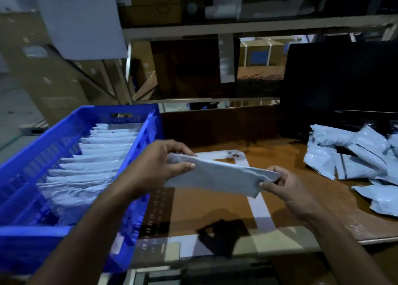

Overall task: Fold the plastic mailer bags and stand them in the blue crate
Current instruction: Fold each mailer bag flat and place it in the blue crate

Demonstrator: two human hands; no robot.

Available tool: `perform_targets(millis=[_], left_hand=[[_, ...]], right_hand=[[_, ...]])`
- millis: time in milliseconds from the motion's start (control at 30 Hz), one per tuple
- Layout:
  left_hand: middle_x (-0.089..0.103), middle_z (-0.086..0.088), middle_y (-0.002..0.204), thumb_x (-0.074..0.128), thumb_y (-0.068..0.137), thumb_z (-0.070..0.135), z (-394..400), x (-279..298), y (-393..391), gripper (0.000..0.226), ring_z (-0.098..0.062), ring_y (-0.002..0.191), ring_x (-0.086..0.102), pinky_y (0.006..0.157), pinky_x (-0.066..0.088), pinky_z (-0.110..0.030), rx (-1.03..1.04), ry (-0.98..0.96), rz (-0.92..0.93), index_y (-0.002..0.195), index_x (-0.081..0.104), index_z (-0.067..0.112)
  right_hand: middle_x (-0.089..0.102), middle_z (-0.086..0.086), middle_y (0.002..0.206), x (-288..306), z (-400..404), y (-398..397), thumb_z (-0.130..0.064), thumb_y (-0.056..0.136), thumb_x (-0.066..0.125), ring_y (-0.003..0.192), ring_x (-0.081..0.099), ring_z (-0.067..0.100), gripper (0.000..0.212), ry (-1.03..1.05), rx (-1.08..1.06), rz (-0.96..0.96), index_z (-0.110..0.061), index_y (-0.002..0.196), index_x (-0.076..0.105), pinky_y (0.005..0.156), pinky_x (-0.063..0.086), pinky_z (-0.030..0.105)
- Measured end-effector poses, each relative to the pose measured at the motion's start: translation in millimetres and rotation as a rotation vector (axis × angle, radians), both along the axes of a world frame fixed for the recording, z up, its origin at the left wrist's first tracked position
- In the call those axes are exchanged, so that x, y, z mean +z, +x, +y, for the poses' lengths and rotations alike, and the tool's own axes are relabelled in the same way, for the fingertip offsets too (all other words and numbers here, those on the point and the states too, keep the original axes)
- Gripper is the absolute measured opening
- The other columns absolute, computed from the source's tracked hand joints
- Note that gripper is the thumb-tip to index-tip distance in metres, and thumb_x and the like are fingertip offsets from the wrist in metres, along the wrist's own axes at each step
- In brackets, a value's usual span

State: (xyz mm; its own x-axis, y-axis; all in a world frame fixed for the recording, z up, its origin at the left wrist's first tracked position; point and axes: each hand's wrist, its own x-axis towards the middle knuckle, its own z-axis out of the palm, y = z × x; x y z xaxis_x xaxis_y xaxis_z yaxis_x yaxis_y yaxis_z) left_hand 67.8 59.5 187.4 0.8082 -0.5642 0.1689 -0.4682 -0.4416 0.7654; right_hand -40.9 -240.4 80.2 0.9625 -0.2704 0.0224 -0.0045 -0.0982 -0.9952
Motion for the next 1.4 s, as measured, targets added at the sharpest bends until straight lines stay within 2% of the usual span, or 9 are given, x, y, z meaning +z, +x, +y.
perform_targets(millis=[100, 300, 533, 733, 867, 933, 1133, 1300, 1400], left_hand=[[0.076, 0.005, 0.084, 0.079, 0.086, 0.016, 32, 26, -1, 0.007, -0.001, 0.075, 0.066, 0.067, 0.050, -0.016, 0.027, -0.092, -0.042, 0.089, 0.078, 0.021], [0.074, 0.008, 0.078, 0.077, 0.076, 0.024, 120, 58, 14, 0.019, 0.000, 0.071, 0.063, 0.067, 0.050, -0.015, 0.219, -0.275, -0.147, 0.091, 0.076, 0.012], [0.074, 0.011, 0.072, 0.075, 0.077, 0.016, 243, 71, 37, 0.017, 0.002, 0.064, 0.063, 0.061, 0.052, -0.011, 0.363, -0.314, -0.160, 0.094, 0.073, 0.011], [0.073, 0.020, 0.076, 0.081, 0.079, 0.007, 327, 56, 72, 0.013, 0.009, 0.069, 0.062, 0.064, 0.046, -0.004, 0.358, -0.018, -0.229, 0.087, 0.074, 0.015], [0.075, 0.011, 0.081, 0.086, 0.079, 0.017, 347, 28, 103, 0.014, -0.008, 0.077, 0.070, 0.070, 0.052, -0.022, 0.238, 0.270, -0.232, 0.086, 0.075, 0.023], [0.074, 0.013, 0.078, 0.087, 0.079, 0.026, 346, 14, 117, 0.014, -0.004, 0.074, 0.069, 0.072, 0.053, -0.030, 0.147, 0.426, -0.223, 0.084, 0.074, 0.027], [0.058, 0.023, 0.073, 0.080, 0.081, 0.041, 312, -35, 131, 0.018, 0.000, 0.075, 0.058, 0.067, 0.043, -0.023, -0.146, 0.896, -0.301, 0.091, 0.068, 0.033], [0.071, 0.007, 0.104, 0.076, 0.084, 0.044, 294, -57, 140, 0.027, -0.020, 0.100, 0.062, 0.068, 0.036, -0.030, -0.203, 1.023, -0.435, 0.100, 0.068, 0.024], [0.071, 0.003, 0.103, 0.073, 0.084, 0.037, 291, -64, 146, 0.022, -0.023, 0.100, 0.063, 0.068, 0.040, -0.032, -0.185, 1.017, -0.481, 0.096, 0.065, 0.021]], right_hand=[[0.068, -0.004, 0.086, 31, 29, 17, -0.019, 0.076, 0.083, 0.078, 0.065, 0.013, 0.031, -0.161, 0.111, -0.095, -0.008, 0.094, 0.060, 0.064, 0.053, 0.027], [0.056, -0.024, 0.110, 90, 118, 54, -0.018, 0.084, 0.078, 0.104, 0.057, -0.005, 0.043, -0.581, 0.201, -0.350, -0.036, 0.116, 0.055, 0.071, 0.055, 0.015], [0.064, -0.017, 0.106, 128, 234, 94, -0.028, 0.091, 0.070, 0.100, 0.062, -0.005, 0.024, -0.586, 0.313, -0.448, -0.031, 0.112, 0.061, 0.072, 0.059, 0.024], [0.068, -0.013, 0.102, 122, 306, 129, -0.032, 0.091, 0.072, 0.087, 0.066, 0.006, 0.023, -0.761, 0.343, -0.431, -0.029, 0.112, 0.062, 0.073, 0.058, 0.037], [0.068, -0.007, 0.104, 105, 329, 144, -0.038, 0.089, 0.068, 0.093, 0.062, 0.016, 0.031, -1.156, 0.376, -0.290, -0.033, 0.117, 0.056, 0.076, 0.051, 0.038], [0.067, -0.004, 0.108, 97, 335, 148, -0.038, 0.088, 0.068, 0.102, 0.060, 0.021, 0.036, -1.367, 0.415, -0.200, -0.031, 0.120, 0.054, 0.075, 0.047, 0.037], [0.065, 0.007, 0.115, 79, 357, 155, -0.020, 0.084, 0.067, 0.107, 0.062, 0.030, 0.022, -1.753, 0.541, 0.134, -0.018, 0.105, 0.061, 0.068, 0.036, 0.032], [0.065, 0.014, 0.115, 72, 371, 170, -0.015, 0.084, 0.068, 0.105, 0.065, 0.033, 0.020, -1.830, 0.527, 0.255, -0.012, 0.103, 0.063, 0.073, 0.045, 0.035], [0.067, 0.014, 0.114, 65, 379, 175, -0.006, 0.088, 0.057, 0.104, 0.065, 0.034, 0.016, -1.895, 0.507, 0.258, -0.009, 0.103, 0.064, 0.074, 0.045, 0.036]])
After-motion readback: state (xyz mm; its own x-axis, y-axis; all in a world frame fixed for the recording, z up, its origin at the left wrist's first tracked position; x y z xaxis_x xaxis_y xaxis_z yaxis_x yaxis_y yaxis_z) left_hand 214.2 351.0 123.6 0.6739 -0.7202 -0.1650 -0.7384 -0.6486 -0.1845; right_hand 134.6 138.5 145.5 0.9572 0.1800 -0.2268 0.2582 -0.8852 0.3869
